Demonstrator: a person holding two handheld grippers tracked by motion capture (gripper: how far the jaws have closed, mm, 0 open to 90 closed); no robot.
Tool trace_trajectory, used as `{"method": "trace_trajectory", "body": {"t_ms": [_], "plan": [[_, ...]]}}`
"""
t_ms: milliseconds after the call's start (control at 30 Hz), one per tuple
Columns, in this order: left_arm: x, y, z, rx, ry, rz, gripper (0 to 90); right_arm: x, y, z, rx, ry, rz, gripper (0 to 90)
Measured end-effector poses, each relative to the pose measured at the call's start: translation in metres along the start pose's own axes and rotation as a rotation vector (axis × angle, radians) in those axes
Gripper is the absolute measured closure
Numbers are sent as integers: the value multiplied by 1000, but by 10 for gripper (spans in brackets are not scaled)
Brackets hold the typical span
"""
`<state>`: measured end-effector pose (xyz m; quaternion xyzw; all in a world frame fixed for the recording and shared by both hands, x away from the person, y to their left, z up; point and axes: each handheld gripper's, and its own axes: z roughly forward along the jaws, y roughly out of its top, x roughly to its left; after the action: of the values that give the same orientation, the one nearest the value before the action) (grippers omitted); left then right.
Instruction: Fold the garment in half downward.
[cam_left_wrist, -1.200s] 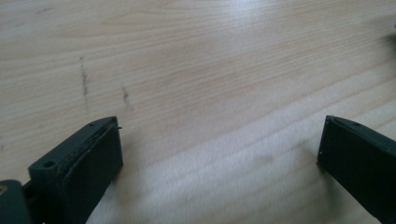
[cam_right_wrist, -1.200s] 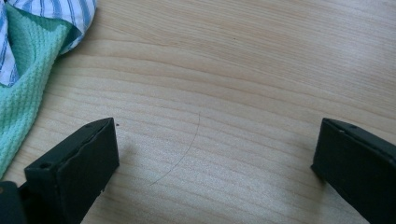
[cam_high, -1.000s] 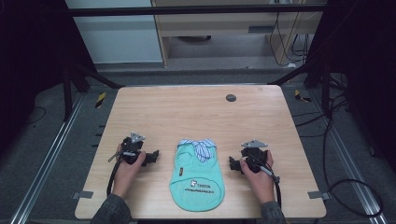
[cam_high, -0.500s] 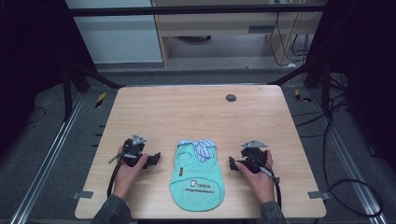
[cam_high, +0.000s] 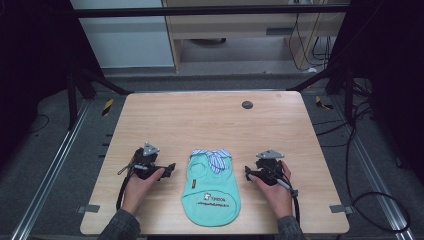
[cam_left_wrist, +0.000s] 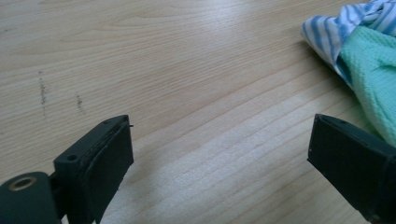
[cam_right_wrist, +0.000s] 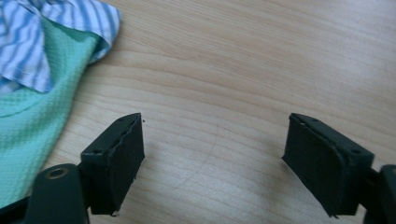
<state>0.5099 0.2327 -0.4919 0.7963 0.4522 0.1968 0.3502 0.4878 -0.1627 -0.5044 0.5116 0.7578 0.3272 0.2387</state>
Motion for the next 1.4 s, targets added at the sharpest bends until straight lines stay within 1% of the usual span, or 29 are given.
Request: {"method": "trace_trajectory", "body": {"t_ms": [33,67,100,133,200,233,267,333,367,400,433,467,500,533,600,700,733,767,800,833,867,900,933,967,1000,1100,1133,1233,1400], "plan": [[0,0,0,0,0,0,70,1,2,-1,0,3,-9,231],[-6,1,0,0,-19,22,76,2,4,-2,1,6,-11,257],[-6,1,0,0,-19,22,83,3,6,-3,2,11,-19,274],[-11,4,0,7,-36,37,91,5,9,-4,3,17,-29,298],[-15,8,0,4,-49,48,130,6,15,-7,5,24,-48,354],[-15,8,0,4,-49,48,141,6,15,-7,5,24,-48,354],[-17,11,2,5,-62,56,160,5,21,-8,17,35,-69,394],[-17,17,5,25,-76,69,208,5,28,-8,31,55,-83,457],[-17,17,5,25,-76,69,225,5,28,-8,31,55,-83,457],[-16,27,7,39,-84,78,254,5,36,-8,26,80,-108,532],[-16,27,7,39,-84,78,281,5,36,-8,26,80,-108,532],[-14,38,9,50,-82,92,296,6,45,-6,28,86,-132,578],[-14,38,9,50,-82,92,318,6,45,-6,28,86,-132,578],[-12,49,11,56,-85,101,345,6,53,-2,33,99,-146,627],[-12,59,13,66,-83,119,377,7,61,2,43,103,-166,668],[-15,73,18,66,-105,117,437,11,71,9,48,124,-201,727],[-16,78,22,69,-107,126,454,12,74,12,44,131,-206,744],[-16,78,22,69,-107,126,469,12,74,12,44,131,-206,744],[-21,85,29,83,-103,149,476,14,79,18,50,155,-202,763],[-21,85,29,83,-103,149,487,14,79,18,50,155,-202,763],[-26,90,36,87,-115,157,496,18,84,24,58,168,-210,769],[-26,90,36,87,-115,157,496,18,84,24,58,168,-210,769],[-31,93,41,90,-119,160,495,22,87,30,64,181,-217,769],[-31,93,41,90,-119,160,492,24,89,33,66,185,-217,765],[-35,96,45,88,-120,160,492,26,90,36,69,191,-216,761],[-37,96,50,102,-112,163,501,30,94,41,72,195,-221,751],[-37,94,55,124,-114,168,505,33,96,45,75,196,-220,743],[-38,91,60,145,-118,166,511,38,99,50,85,205,-220,725],[-38,87,62,157,-125,159,500,46,100,55,99,218,-228,696]]}}
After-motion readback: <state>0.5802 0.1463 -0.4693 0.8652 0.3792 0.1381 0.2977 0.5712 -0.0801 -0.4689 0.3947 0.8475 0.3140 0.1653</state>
